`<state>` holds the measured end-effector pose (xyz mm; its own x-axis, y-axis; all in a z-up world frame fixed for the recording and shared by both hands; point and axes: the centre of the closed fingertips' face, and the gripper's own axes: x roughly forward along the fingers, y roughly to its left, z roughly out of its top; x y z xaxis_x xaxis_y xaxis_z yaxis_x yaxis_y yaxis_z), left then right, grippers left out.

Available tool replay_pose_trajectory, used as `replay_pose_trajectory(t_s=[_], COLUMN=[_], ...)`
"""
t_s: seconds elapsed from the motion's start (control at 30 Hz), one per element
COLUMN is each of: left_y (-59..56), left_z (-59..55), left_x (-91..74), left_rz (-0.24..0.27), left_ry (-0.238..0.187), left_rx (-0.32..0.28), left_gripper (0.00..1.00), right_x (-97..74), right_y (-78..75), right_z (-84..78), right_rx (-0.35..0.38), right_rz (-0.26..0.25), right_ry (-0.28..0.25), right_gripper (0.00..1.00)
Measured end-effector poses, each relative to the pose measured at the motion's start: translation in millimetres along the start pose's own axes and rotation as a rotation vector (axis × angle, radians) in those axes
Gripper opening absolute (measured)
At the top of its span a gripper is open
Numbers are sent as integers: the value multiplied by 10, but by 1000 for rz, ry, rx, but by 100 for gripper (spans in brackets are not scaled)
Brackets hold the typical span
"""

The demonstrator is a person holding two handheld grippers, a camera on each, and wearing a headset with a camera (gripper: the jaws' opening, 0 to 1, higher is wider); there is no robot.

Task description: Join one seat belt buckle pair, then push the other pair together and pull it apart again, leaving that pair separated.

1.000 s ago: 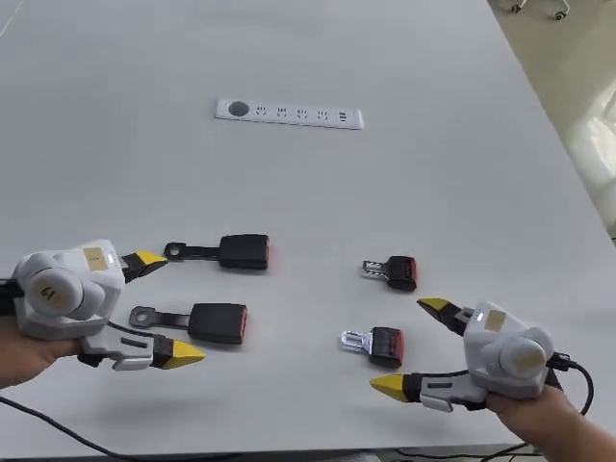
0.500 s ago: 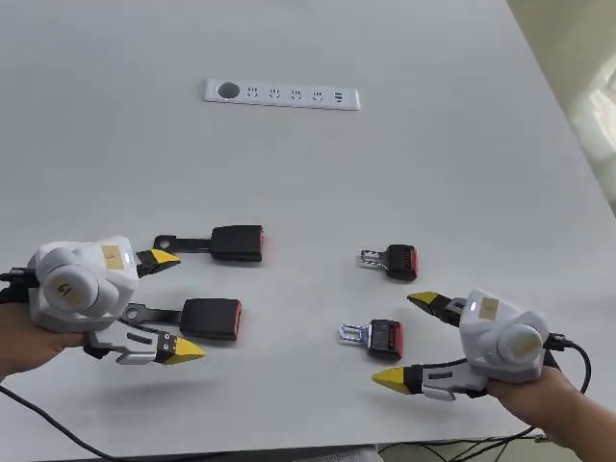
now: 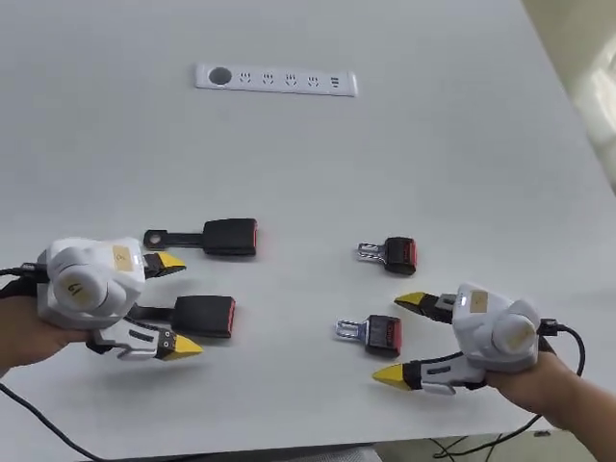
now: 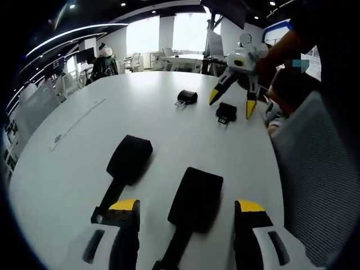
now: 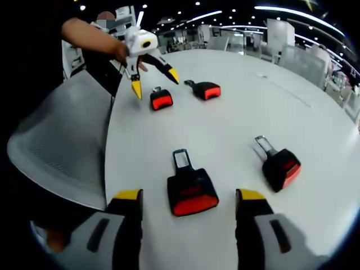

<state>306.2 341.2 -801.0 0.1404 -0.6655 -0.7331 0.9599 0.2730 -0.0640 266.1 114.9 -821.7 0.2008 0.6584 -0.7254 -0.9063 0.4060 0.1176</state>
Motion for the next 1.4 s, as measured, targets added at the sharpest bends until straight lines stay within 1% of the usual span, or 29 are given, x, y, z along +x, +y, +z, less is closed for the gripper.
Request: replay_pose_trajectory(t_s=[0.07,0.1,0.13,0.17,0.23,0.3,0.37,0.43,0.47,0.5,0.6,0.63,0.8,0.93,1.03,1.17,1.2,1.23,1.33,1.4], left_y=[-6,-10,-20,-24,-40,-51,-56,-66,-65,-37,-30,-17,-6,-17,-13,-33,-68,-58,-62,-63], left_z=[-21,-36,-64,-75,-99,-133,-154,-176,-184,-210,-193,-188,-160,-146,-155,-154,-173,-158,-159,-158], left_x=[30,40,58,70,95,117,131,144,149,161,166,166,172,171,167,169,168,179,168,167], left_rz=[-15,-21,-31,-36,-48,-56,-62,-71,-71,-67,-69,-66,-71,-78,-88,-101,-120,-112,-117,-119], left_ry=[10,18,34,40,50,65,74,86,94,93,94,98,98,90,79,71,79,70,71,71], left_rx=[14,21,37,42,52,68,75,92,104,118,132,146,161,168,179,190,201,206,205,207], left_gripper=[67,67,66,66,64,61,59,56,53,52,50,48,44,43,42,39,35,35,35,35], right_x=[6,7,7,7,5,11,10,13,13,20,25,29,35,24,13,-1,-4,-6,-8,-9], right_y=[1,-1,-3,-1,2,-15,-29,-12,-6,-10,-12,-9,4,-29,-36,-42,-51,-52,-58,-59], right_z=[1,1,-3,-8,-27,-50,-62,-56,-68,-64,-62,-55,-50,-47,-54,-48,-51,-47,-35,-35], right_rx=[-3,-10,-14,-17,-26,-46,-36,-52,-54,-65,-68,-72,-81,-77,-78,-78,-75,-70,-53,-60], right_rz=[12,16,19,27,41,47,50,61,64,67,72,75,82,82,95,108,111,114,123,128], right_ry=[3,4,9,14,23,32,35,39,45,44,44,42,38,24,9,-24,-34,-41,-83,-91], right_gripper=[67,66,66,65,61,59,59,57,56,55,53,52,47,41,37,37,37,36,36,36])
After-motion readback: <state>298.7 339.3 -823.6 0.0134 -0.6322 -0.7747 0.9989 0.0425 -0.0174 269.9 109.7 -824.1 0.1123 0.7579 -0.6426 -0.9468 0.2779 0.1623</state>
